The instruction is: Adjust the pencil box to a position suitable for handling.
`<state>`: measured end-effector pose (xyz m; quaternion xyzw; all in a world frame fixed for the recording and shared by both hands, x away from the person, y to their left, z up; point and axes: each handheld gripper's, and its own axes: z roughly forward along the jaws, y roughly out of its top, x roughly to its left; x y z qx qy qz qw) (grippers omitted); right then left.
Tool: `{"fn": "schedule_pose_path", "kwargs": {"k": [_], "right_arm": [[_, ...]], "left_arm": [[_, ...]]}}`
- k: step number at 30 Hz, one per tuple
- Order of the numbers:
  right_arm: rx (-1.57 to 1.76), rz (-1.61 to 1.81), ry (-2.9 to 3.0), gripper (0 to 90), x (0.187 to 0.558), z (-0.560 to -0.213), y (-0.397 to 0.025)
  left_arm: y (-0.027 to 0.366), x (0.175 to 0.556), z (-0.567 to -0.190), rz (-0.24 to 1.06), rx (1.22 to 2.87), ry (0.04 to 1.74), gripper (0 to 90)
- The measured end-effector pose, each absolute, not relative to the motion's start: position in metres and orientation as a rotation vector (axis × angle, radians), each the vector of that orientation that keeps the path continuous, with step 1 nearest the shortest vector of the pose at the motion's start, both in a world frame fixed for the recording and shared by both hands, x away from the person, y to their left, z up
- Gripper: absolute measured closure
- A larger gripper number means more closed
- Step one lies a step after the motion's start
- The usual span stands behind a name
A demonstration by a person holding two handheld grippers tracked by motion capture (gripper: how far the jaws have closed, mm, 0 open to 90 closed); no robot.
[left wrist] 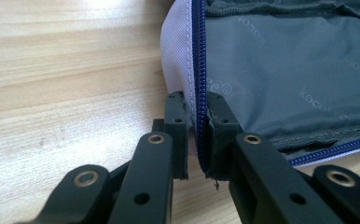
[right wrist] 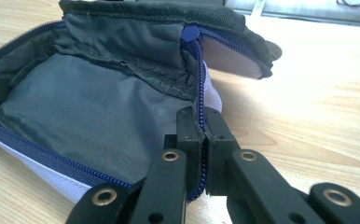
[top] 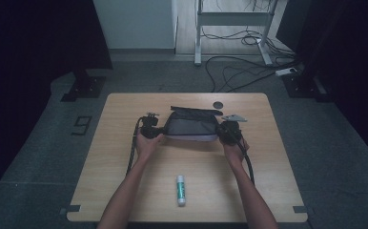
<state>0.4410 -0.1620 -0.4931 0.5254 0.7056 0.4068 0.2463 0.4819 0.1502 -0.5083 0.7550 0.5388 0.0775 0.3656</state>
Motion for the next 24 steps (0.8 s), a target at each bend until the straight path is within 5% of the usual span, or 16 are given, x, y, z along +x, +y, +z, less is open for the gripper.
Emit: {"fn": "schedule_pose_path", "kwargs": {"k": [24], "right_arm": [[1.394,1.195,1.883,86.7,0.426,-0.468,-0.164]], "left_arm": [[0.155,0.467,-0.476,0.235,1.932,1.307,85.1]]}}
